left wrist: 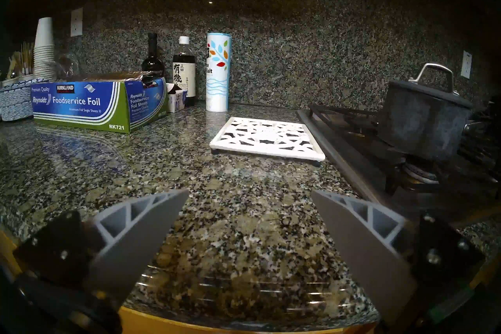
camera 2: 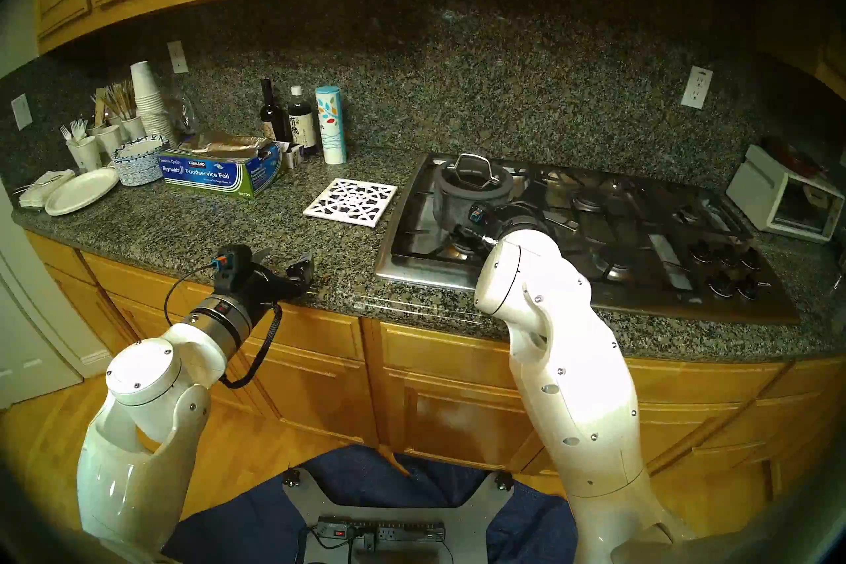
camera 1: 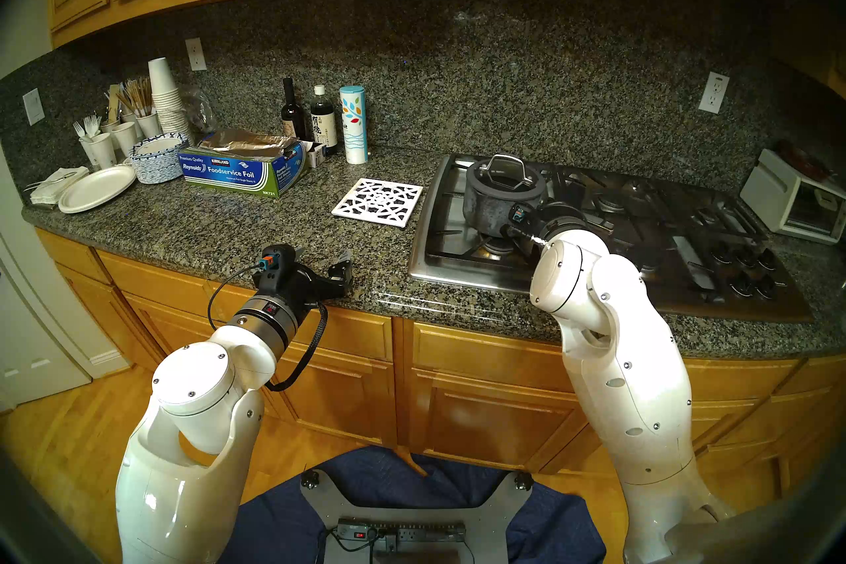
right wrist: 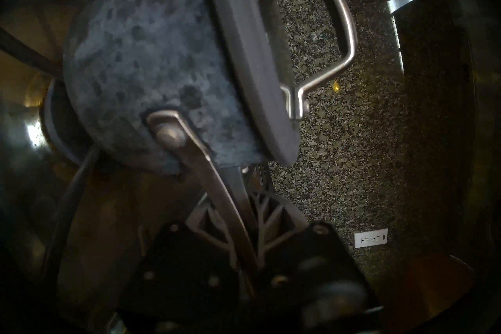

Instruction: Pick up the pot, put it on the stove, take off the pot lid

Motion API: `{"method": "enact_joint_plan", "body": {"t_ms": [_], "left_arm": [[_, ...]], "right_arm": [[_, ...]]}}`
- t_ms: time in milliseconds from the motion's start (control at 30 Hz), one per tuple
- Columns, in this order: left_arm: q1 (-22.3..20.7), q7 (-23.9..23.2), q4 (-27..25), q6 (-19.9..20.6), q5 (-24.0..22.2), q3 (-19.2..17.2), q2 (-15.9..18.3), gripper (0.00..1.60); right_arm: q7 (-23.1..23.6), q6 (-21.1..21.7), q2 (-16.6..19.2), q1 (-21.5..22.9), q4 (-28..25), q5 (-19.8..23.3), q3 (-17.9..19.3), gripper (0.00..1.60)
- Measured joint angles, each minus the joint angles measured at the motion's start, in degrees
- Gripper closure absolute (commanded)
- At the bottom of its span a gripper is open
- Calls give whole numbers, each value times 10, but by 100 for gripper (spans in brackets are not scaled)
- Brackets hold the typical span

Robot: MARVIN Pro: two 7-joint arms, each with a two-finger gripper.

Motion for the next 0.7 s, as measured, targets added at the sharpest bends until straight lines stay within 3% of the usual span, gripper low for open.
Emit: {"method": "enact_joint_plan", "body": {"t_ms": [500,533,567,700], "left_arm": [[0,-1,0,0,1,-1,-1,0],[0,-1,0,0,1,-1,-1,0],[0,-1,0,0,1,-1,-1,0],[0,-1,0,0,1,-1,-1,0]], "right_arm": [[0,37,7,-38,-45,-32,-25,159],[0,38,8,-39,-47,-33,-26,30],[0,41,9,-42,-51,-35,-27,0],[-6,48,11,-44,-67,-47,-28,0]]}}
